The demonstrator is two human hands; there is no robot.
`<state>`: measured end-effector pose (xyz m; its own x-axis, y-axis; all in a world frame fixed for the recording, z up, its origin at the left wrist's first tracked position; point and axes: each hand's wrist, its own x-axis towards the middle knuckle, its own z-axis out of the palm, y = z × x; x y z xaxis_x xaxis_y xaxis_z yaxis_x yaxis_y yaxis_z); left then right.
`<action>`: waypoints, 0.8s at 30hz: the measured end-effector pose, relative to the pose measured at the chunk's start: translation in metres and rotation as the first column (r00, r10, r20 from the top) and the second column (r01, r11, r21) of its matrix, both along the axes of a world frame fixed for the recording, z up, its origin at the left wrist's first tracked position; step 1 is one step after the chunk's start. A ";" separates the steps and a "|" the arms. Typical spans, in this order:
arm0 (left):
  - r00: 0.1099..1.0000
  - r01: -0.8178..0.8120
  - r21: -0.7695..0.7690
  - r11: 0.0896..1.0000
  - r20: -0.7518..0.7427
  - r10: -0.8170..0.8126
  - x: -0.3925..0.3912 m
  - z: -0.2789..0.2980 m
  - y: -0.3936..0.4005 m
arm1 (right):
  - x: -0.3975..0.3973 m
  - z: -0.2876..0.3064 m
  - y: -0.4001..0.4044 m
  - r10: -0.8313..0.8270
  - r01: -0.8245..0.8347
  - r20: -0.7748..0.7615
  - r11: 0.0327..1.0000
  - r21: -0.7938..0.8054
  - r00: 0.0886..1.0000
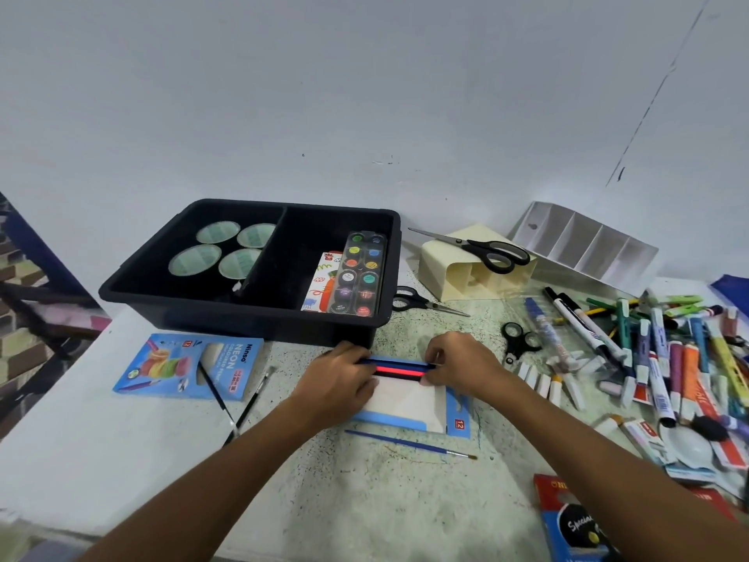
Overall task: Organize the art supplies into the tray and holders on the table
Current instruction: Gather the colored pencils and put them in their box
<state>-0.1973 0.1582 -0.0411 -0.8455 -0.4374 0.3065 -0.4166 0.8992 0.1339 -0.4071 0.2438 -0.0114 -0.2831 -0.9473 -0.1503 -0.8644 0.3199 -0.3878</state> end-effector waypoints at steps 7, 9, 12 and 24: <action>0.991 0.040 0.053 0.998 0.125 -0.047 0.015 -0.001 0.004 | 0.011 -0.003 0.010 0.182 -0.240 -0.273 0.950 -0.198 0.945; 0.977 0.057 0.099 0.993 0.202 -0.076 0.020 -0.005 0.005 | 0.019 -0.011 0.022 0.261 -0.333 -0.273 0.904 -0.269 0.926; 0.922 0.077 0.084 0.993 0.374 -0.103 0.024 -0.014 0.004 | 0.027 -0.030 0.038 0.311 -0.359 -0.264 0.920 -0.159 0.913; 0.956 0.090 0.159 0.983 0.263 -0.130 0.017 -0.008 0.004 | 0.035 -0.030 0.043 0.233 -0.184 0.114 0.925 -0.334 0.966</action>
<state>-0.1803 0.1624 -0.0489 -0.9331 -0.3596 0.0001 -0.3549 0.9210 0.1607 -0.3724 0.2865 -0.0416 -0.0716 -0.9871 0.1433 -0.8224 -0.0229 -0.5685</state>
